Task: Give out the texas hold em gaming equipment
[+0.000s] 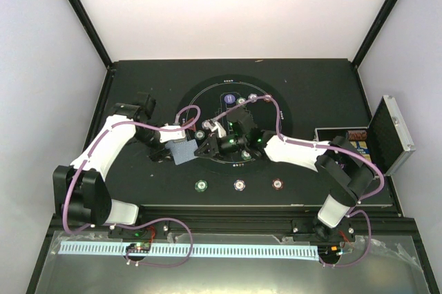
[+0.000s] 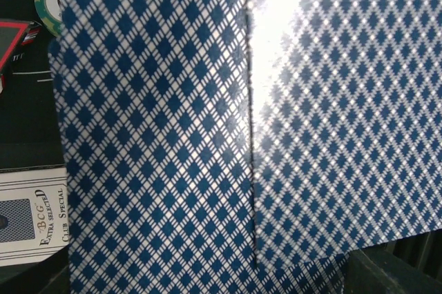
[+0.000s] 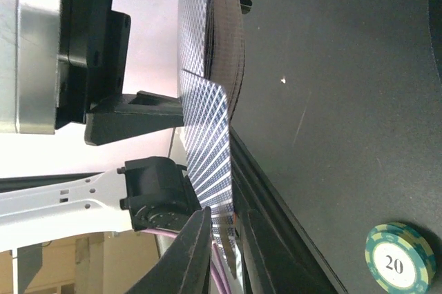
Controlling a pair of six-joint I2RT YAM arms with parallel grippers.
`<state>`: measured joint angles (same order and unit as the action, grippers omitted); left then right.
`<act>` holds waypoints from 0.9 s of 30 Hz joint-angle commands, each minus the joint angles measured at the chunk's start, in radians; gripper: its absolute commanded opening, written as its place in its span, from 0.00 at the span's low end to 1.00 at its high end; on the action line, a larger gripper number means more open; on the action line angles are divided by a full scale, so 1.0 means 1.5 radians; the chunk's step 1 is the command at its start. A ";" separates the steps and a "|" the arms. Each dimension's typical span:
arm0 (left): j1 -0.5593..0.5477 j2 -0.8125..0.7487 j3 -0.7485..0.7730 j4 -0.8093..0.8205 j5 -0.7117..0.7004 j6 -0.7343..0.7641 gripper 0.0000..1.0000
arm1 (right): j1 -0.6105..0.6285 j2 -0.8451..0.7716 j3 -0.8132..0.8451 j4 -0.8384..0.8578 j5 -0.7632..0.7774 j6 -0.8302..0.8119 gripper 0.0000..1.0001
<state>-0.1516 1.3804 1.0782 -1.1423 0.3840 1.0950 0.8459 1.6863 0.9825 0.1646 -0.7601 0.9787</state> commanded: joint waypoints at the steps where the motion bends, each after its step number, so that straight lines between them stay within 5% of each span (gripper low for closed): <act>1: 0.001 -0.014 0.008 0.008 -0.003 -0.010 0.02 | 0.003 -0.010 -0.010 0.015 0.011 0.002 0.12; 5: 0.001 -0.013 0.008 0.009 -0.004 -0.011 0.02 | 0.003 -0.017 -0.007 0.014 0.011 0.000 0.01; 15: 0.001 -0.004 0.011 0.013 -0.017 -0.022 0.02 | -0.016 -0.041 -0.039 0.034 -0.005 0.013 0.01; 27: 0.008 0.001 0.026 -0.005 -0.029 -0.017 0.01 | -0.187 -0.082 -0.023 -0.060 -0.061 -0.053 0.01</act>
<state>-0.1497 1.3811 1.0782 -1.1278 0.3382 1.0721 0.6231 1.5333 0.8764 0.1352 -0.8104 0.9527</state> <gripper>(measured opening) 0.665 0.013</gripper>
